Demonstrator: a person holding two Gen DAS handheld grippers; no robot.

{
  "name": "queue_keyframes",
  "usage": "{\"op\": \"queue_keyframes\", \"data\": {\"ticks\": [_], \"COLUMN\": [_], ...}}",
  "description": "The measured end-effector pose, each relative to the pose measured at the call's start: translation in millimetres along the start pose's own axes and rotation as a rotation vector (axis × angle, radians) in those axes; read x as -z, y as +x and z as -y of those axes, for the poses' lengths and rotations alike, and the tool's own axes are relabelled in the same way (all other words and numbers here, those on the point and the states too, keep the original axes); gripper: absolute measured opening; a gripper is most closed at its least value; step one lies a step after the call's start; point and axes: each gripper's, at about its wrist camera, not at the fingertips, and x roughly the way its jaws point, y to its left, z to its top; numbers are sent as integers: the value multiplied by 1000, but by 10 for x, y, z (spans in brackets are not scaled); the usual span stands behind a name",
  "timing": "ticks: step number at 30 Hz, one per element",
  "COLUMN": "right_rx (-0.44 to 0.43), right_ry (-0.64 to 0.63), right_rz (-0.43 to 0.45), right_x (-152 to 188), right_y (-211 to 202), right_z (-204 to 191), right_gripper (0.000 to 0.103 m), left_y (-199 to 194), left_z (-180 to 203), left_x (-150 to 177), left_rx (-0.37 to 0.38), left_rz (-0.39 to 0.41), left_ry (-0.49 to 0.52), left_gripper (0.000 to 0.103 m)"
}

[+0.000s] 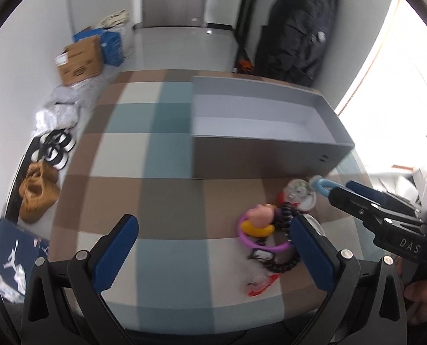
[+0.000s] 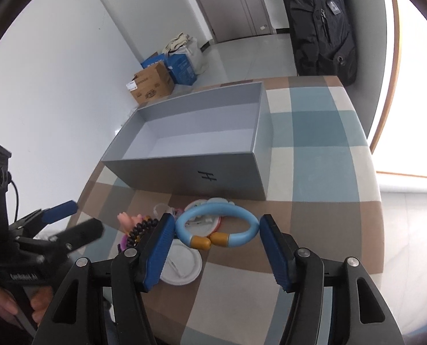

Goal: Organize jewelry
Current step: 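Lower the right gripper onto the blue ring and close on it, then drop the blue ring into the box with the right gripper while the left carries the pig toy in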

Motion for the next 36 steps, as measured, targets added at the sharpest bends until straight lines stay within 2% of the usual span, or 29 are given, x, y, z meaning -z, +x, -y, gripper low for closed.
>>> {"op": "queue_keyframes", "data": {"ticks": [3, 6, 9, 11, 13, 16, 19, 23, 29, 36], "right_rx": [-9, -25, -31, -36, -38, -42, -45, -49, -57, -92], "right_ry": [7, 24, 30, 33, 33, 40, 47, 40, 32, 32], "right_rz": [14, 29, 33, 34, 36, 37, 39, 47, 85, 137], "right_x": [-4, -13, -16, -11, -7, -10, -14, -22, -25, -37], "right_y": [-45, -89, -107, -113, -124, -136, -142, -156, -238, -369], "right_z": [21, 52, 73, 87, 99, 123, 132, 107, 75, 11], "right_gripper": [60, 60, 60, 60, 60, 60, 60, 60, 60, 60], "left_y": [44, 44, 68, 101, 141, 207, 185, 134, 111, -48], "left_z": [78, 98, 70, 79, 75, 107, 100, 92, -90, -201], "left_x": [11, 9, -11, -24, -39, -32, -23, -19, -49, -139], "left_rx": [-19, -14, 14, 26, 44, 42, 102, 90, 168, 270], "left_rz": [8, 19, 15, 14, -8, -44, -43, -42, -58, -30], "left_ry": [31, 33, 5, -4, -14, -12, -32, -43, -168, -256], "left_gripper": [102, 91, 85, 72, 51, 34, 17, 17, 17, 17]}}
